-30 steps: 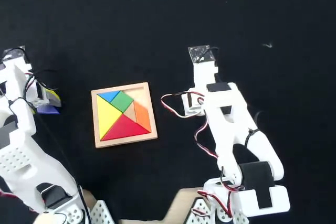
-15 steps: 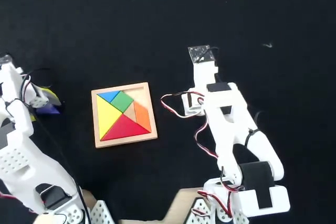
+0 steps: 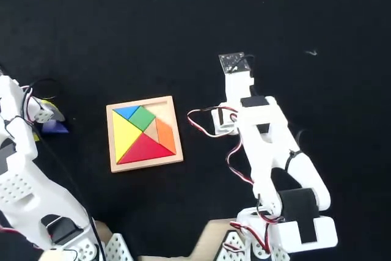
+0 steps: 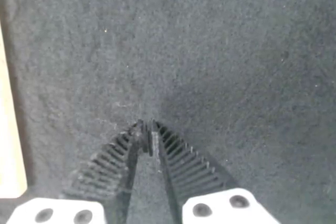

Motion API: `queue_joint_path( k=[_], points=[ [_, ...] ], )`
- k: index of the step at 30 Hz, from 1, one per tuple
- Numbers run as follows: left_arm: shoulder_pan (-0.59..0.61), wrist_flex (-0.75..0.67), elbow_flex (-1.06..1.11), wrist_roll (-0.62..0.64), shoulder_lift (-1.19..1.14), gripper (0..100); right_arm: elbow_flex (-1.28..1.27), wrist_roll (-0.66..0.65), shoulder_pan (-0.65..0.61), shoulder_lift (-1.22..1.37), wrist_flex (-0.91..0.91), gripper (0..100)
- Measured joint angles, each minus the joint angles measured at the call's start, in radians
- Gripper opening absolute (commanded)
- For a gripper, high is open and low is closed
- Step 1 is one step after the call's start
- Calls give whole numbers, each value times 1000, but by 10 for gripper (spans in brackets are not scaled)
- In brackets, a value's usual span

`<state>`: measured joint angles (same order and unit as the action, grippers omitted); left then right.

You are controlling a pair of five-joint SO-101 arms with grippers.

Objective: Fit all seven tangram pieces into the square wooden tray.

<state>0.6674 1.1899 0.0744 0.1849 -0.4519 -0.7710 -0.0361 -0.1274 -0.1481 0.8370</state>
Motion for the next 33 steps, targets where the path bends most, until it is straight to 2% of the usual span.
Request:
queue_joint_path(
  k=[13,15,20,27,33],
  points=[
    [-2,3,-6,3,12,163,0,0,0,0,0,14],
    [-3,23,-14,-34,29,163,0,0,0,0,0,14],
    [-61,80,-15,-235,158,163,0,0,0,0,0,14],
    [-193,153,-15,-601,308,166,0,0,3,0,0,12],
    [-400,235,-60,-996,354,166,0,0,146,0,0,12]
  ],
)
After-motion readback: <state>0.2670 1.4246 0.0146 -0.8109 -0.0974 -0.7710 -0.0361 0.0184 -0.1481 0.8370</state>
